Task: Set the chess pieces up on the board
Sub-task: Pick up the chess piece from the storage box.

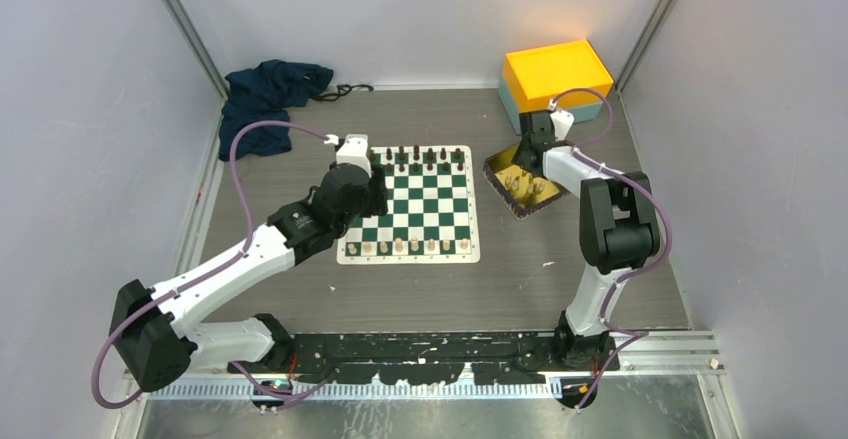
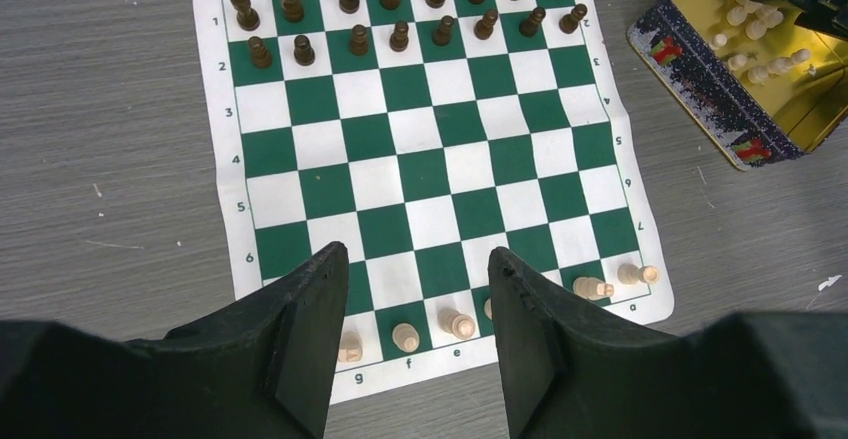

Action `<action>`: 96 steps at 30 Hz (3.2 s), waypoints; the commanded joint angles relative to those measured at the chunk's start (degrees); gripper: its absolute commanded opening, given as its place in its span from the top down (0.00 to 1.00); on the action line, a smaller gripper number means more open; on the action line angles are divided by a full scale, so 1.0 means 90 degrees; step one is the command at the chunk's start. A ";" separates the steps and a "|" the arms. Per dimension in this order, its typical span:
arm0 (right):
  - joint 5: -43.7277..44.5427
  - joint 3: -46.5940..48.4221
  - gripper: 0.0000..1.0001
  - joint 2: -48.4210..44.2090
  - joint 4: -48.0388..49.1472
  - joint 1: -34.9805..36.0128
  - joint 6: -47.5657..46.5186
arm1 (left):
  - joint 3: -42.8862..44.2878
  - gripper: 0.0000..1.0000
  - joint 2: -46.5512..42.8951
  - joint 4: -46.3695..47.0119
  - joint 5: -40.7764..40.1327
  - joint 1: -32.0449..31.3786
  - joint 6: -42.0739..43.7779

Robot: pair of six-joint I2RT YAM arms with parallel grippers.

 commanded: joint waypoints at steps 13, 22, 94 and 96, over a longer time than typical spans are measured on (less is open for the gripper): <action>-0.0086 -0.0042 0.50 0.0073 0.0505 -0.0072 0.0146 | -0.0118 0.45 -0.0094 0.0482 0.0011 -0.0023 0.0100; -0.0063 -0.0007 0.51 -0.0141 0.0453 -0.0076 -0.0007 | -0.0110 0.46 0.0046 0.0537 0.0033 -0.0024 0.0053; -0.0266 -0.0155 0.67 0.0052 0.0733 -0.0297 0.0070 | -0.0243 0.46 0.0027 0.0536 -0.0004 -0.0018 0.0080; -0.0277 -0.0116 0.70 0.0082 0.0726 -0.0307 0.0071 | -0.0243 0.46 0.0044 0.0547 -0.0011 -0.0023 0.0085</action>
